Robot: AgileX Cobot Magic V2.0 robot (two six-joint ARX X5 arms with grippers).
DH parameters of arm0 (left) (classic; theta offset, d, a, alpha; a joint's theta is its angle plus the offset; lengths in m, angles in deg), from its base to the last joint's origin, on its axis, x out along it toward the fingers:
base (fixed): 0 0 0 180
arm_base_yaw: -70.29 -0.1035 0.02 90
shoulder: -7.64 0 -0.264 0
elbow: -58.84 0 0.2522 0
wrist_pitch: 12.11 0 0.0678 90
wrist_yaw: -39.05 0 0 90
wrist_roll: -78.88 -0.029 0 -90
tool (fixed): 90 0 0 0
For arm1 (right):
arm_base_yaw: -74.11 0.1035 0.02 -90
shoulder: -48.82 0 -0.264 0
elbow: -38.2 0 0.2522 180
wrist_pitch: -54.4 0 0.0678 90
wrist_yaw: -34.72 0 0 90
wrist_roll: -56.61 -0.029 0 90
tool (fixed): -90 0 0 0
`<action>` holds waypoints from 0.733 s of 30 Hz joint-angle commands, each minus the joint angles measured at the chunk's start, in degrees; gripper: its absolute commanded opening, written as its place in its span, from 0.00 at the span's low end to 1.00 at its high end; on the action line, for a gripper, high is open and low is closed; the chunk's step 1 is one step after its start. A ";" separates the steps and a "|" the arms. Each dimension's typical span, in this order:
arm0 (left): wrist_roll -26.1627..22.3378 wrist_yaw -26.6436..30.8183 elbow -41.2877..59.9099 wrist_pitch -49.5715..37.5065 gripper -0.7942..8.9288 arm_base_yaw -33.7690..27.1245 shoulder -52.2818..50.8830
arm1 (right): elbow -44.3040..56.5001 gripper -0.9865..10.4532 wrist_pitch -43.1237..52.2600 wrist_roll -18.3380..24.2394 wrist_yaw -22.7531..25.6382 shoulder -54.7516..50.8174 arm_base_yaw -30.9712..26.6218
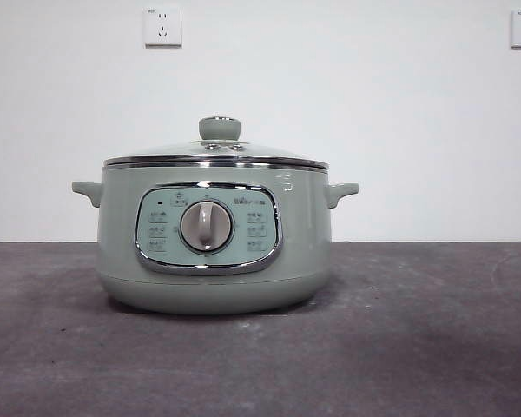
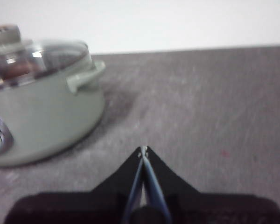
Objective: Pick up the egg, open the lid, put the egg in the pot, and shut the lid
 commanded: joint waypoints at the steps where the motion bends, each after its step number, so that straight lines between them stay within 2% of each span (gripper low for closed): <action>1: 0.35 -0.02 0.81 -0.11 0.08 -0.13 -0.17 | 0.63 0.09 -1.09 -1.38 -0.04 -0.24 -0.02; 6: 0.35 -0.02 0.81 -0.07 0.08 -0.13 -0.17 | 0.63 0.09 -0.77 -2.89 -0.33 -0.24 -0.02; 22: 0.35 -0.02 0.81 -0.07 0.08 -0.13 -0.17 | 0.63 0.09 -0.79 -2.89 -0.24 -0.24 -0.02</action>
